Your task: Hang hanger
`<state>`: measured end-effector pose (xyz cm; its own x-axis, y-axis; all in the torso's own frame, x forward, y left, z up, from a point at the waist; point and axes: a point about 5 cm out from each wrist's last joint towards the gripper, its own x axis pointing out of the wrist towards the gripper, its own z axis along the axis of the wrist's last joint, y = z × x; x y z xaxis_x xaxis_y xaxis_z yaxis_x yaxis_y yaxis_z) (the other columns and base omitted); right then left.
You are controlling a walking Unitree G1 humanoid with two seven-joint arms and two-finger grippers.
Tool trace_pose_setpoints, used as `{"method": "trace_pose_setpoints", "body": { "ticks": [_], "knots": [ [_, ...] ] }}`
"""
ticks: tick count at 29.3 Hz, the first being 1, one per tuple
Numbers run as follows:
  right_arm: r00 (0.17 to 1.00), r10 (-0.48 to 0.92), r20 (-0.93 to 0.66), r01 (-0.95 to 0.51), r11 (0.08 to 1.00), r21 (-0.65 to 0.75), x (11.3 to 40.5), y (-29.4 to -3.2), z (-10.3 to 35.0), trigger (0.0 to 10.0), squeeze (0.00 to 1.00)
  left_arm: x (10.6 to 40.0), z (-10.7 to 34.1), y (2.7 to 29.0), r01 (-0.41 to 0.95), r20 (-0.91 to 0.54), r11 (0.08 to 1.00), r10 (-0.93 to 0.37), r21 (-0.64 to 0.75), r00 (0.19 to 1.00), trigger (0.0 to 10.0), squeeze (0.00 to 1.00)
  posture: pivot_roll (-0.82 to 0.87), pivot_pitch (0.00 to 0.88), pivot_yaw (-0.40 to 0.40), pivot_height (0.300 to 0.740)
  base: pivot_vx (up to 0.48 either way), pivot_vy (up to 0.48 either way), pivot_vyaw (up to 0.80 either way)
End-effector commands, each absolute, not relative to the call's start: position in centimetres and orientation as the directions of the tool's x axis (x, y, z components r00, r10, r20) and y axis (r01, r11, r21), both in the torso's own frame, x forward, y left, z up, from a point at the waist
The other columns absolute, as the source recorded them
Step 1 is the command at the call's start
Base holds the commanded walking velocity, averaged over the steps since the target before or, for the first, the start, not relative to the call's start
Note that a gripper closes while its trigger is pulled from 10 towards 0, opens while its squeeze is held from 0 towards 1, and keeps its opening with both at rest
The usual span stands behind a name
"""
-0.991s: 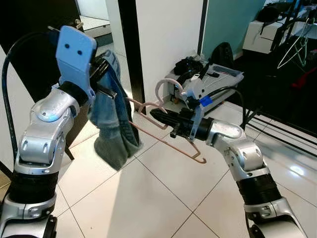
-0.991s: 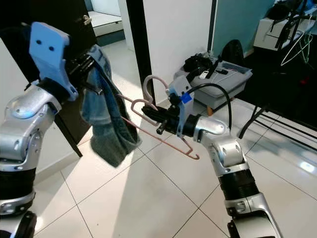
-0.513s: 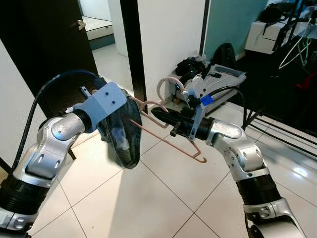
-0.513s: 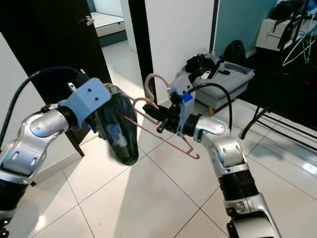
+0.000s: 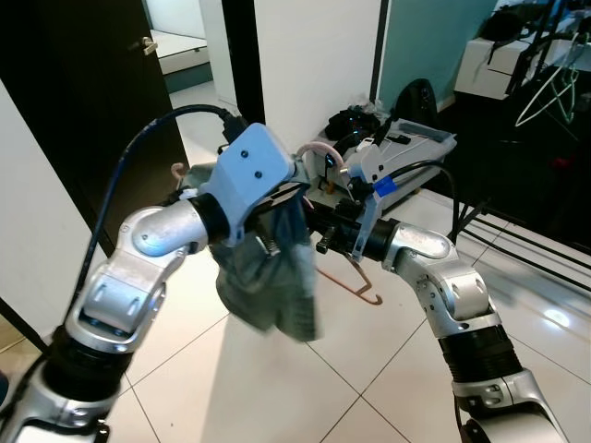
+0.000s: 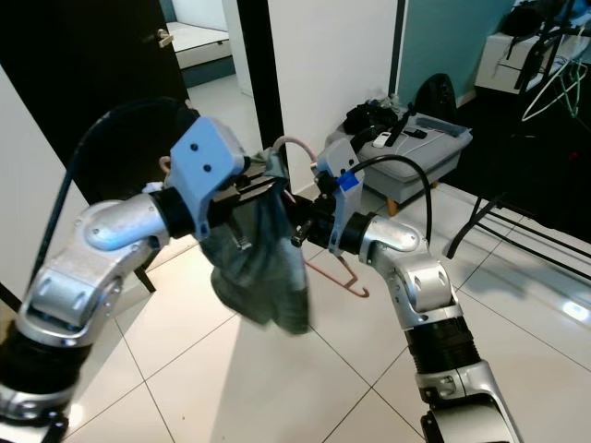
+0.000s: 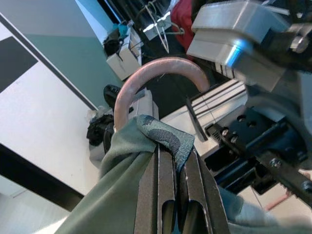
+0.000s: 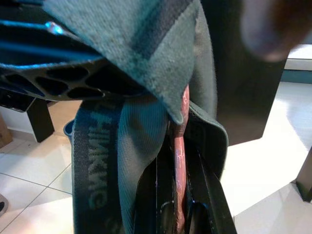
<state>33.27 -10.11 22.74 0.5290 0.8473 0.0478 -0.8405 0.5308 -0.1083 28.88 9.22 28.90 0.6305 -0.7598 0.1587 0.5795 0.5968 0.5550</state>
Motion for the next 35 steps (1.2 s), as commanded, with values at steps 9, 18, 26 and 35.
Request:
{"method": "trace_pose_setpoints", "body": {
  "ticks": [9,18,26,35],
  "knots": [
    [0.505,0.861,0.067,-0.852,0.509,-0.122,33.1,-9.7,23.1,0.0,0.0,29.5,26.4,11.4,0.535,-0.06,0.485,-0.7,0.691,0.712,10.0,0.51,-0.04,0.0,0.057,0.731,0.0,0.0,0.0],
    [0.501,0.862,0.072,-0.854,0.506,-0.118,33.0,-9.8,23.3,0.0,0.0,29.4,26.9,12.8,0.524,-0.093,0.471,-0.675,0.71,0.732,10.0,1.0,-0.04,0.0,0.059,0.731,0.0,0.0,0.0],
    [0.495,0.865,0.08,-0.857,0.502,-0.118,33.1,-11.1,23.7,0.0,0.0,27.1,27.9,13.9,0.63,-0.207,0.326,-0.754,0.705,0.623,10.0,1.0,-0.03,0.0,0.054,0.731,0.0,0.0,0.0],
    [0.389,0.918,0.075,-0.909,0.396,-0.131,32.1,-12.6,24.2,0.0,0.0,27.0,29.4,15.4,0.589,-0.189,0.336,-0.733,0.735,0.653,10.0,1.0,-0.03,0.0,0.053,0.731,0.0,0.0,0.0]
  ]
}}
